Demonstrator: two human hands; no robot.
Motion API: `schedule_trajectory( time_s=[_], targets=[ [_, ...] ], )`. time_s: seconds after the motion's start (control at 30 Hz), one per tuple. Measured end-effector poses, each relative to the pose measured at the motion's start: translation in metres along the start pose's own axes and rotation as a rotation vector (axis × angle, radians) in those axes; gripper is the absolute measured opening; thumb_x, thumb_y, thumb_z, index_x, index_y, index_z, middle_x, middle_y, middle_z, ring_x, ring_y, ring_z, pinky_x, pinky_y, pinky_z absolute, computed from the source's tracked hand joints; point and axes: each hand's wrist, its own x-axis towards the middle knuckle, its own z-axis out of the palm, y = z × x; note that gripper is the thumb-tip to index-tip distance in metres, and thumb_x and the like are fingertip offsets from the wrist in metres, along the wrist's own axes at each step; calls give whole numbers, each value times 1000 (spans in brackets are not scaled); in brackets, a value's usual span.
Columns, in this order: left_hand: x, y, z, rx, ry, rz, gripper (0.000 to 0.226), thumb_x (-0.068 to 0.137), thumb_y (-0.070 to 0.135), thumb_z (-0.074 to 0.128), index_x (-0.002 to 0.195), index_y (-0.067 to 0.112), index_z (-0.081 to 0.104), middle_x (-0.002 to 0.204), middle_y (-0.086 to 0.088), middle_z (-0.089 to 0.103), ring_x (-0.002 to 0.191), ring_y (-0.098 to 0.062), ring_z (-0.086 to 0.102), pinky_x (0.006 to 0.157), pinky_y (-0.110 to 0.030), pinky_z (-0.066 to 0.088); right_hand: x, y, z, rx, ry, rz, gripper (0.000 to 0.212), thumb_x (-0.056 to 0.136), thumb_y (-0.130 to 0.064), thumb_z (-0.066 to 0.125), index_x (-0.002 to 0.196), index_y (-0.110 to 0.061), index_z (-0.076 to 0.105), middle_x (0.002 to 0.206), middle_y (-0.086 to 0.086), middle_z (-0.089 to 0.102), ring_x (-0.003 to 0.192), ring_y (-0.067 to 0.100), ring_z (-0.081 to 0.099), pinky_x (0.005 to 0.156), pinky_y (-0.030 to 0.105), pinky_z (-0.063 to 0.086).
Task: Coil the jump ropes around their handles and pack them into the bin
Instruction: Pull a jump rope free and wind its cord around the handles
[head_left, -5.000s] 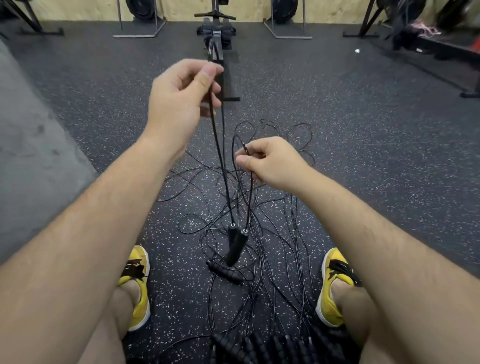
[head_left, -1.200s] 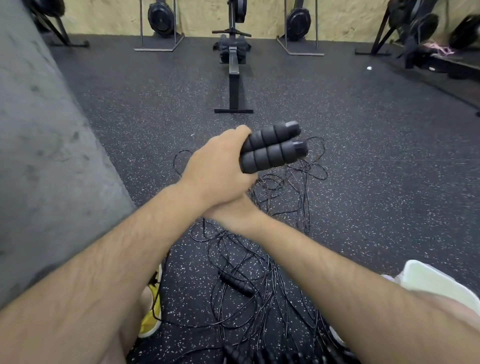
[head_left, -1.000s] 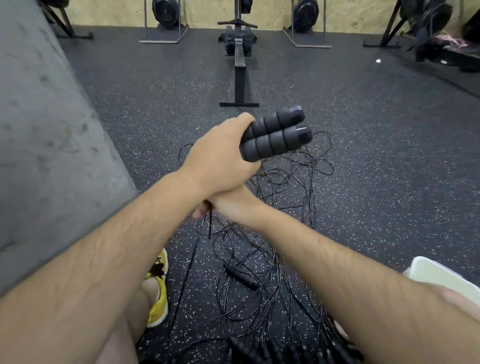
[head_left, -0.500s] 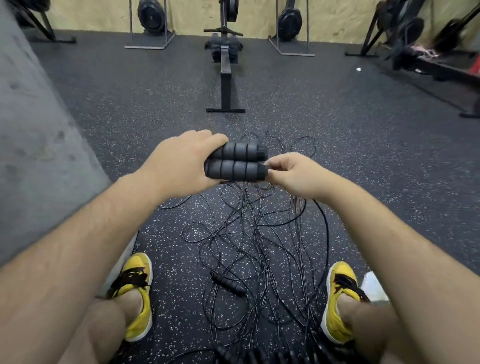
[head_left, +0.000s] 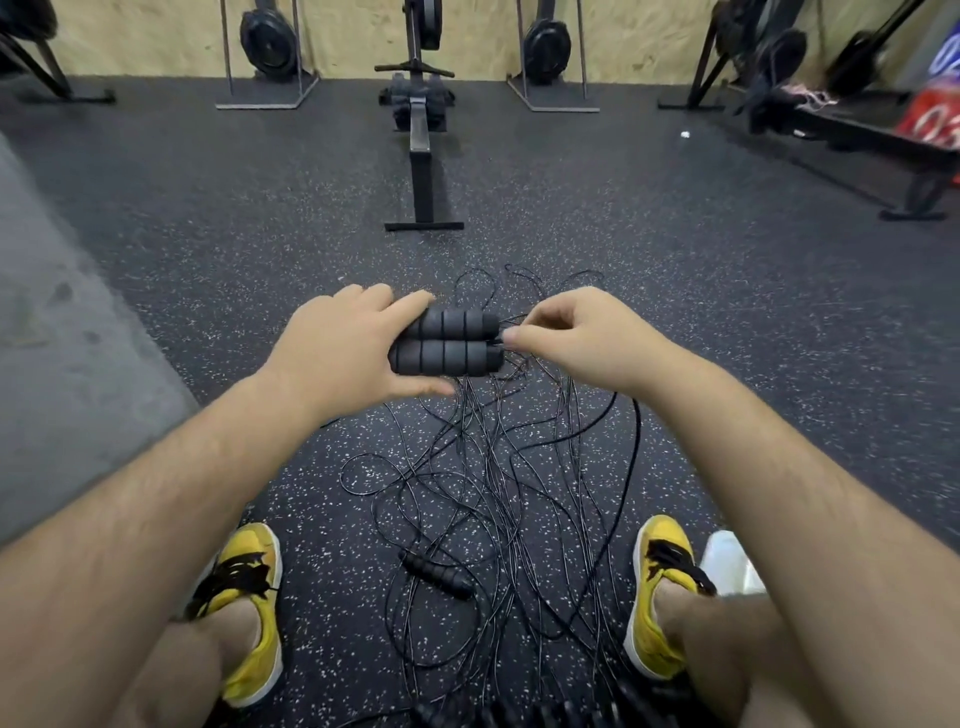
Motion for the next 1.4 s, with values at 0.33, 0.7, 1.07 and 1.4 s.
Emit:
schedule_trajectory(
  time_s=[0.33, 0.7, 1.07, 1.4],
  targets=[
    [-4, 13, 16, 74, -32, -40, 121, 61, 103, 18, 148, 23, 44, 105, -6, 64, 91, -31, 63, 66, -38, 51, -3, -10, 14, -279, 95, -15, 39, 74, -64, 74, 95, -32, 71, 83, -15, 65, 86, 12, 61, 77, 30, 51],
    [-7, 14, 15, 76, -31, -37, 125, 59, 103, 15, 156, 26, 32, 110, -5, 63, 97, -29, 63, 69, -37, 50, -2, -25, 26, -297, 120, -25, 24, 78, -43, 77, 98, -30, 71, 100, -8, 69, 96, 16, 61, 84, 32, 51],
    [-12, 17, 19, 41, -1, 89, 81, 68, 97, 35, 109, 32, 61, 80, 5, 54, 77, -26, 59, 60, -32, 42, -2, -18, 2, -295, -22, -292, 16, 98, -22, 57, 104, -23, 71, 95, -12, 65, 89, 5, 54, 79, 23, 40],
    [-6, 20, -5, -174, 213, -28, 77, 70, 90, 49, 118, 31, 61, 87, 4, 55, 84, -24, 54, 71, -39, 50, 15, -4, 60, -18, -89, -14, 21, 96, 0, 47, 84, -16, 50, 71, -10, 47, 75, 11, 47, 50, 5, 34]
  ],
)
